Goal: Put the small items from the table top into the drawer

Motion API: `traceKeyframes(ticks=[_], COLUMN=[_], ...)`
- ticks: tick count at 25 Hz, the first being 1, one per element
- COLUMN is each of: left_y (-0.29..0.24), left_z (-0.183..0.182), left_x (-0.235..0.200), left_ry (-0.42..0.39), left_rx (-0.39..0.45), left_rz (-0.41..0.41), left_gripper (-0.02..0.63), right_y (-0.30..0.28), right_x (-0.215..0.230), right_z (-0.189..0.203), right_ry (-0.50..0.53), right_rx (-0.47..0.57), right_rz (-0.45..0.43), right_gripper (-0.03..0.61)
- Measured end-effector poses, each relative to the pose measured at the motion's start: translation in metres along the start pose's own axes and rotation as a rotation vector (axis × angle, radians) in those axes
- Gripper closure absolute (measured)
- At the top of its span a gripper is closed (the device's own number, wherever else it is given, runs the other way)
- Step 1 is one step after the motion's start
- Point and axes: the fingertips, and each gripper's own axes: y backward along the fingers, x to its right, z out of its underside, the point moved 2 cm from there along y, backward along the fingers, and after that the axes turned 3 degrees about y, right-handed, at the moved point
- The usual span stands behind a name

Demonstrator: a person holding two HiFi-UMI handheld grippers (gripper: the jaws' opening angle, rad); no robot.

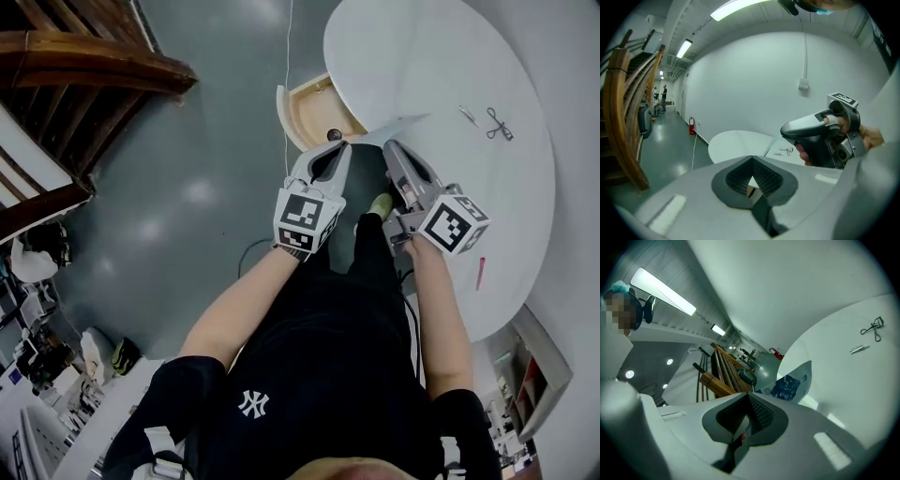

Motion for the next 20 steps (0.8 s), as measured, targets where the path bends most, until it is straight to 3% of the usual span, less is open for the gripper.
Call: traceKeyframes(ticks=[8, 15, 20], left_y=[0.040, 0.055, 0.055], left_z=[0.001, 0.006, 0.010], left_x=[-0.075, -0.111, -0.129], left_ry=[0.041, 0.065, 0.082], left_rx=[0.029, 0.036, 0.035], left_rz=[-0.108, -0.154, -0.167], left_gripper=[0.614, 0.614, 0.614], right_y=[-0.081, -0.131, -0.161], right_x=[-0.028, -0.036, -0.026], right_z=[0.028, 0.051, 0.067], right_ry=[0.009, -0.009, 0.047], right_rx=[-0.080, -0.126, -0.183], right_rz=[-0.055, -0.087, -0.073], right_gripper=[0.554, 0.554, 0.554])
